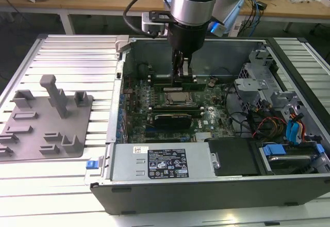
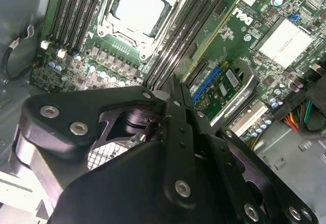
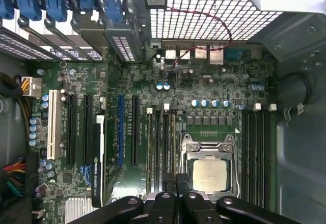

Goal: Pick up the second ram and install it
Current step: 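Pick up the second ram and move it above second insertion slot, then insert the second ram into the second slot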

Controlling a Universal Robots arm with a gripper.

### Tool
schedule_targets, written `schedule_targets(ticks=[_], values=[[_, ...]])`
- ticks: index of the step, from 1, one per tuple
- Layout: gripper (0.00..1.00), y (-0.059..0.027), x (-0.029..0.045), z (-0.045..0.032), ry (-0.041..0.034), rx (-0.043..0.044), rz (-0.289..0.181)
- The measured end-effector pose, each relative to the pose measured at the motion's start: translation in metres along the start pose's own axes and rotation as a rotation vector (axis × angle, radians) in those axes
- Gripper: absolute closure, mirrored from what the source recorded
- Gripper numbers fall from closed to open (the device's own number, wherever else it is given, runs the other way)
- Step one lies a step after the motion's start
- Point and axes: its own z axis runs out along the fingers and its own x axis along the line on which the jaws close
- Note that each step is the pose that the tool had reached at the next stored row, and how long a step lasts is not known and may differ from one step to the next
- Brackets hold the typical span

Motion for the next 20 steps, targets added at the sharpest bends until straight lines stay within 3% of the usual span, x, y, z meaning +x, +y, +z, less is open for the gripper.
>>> schedule_targets(ticks=[4, 8, 20], values=[[0.91, -0.0005, -0.0001, 0.0116, 0.0015, 0.0000, 0.004], [0.91, -0.0008, 0.0000, 0.0166, 0.0050, 0.0003, 0.020], [0.91, -0.0008, 0.0000, 0.0175, 0.0053, 0.0003, 0.020]])
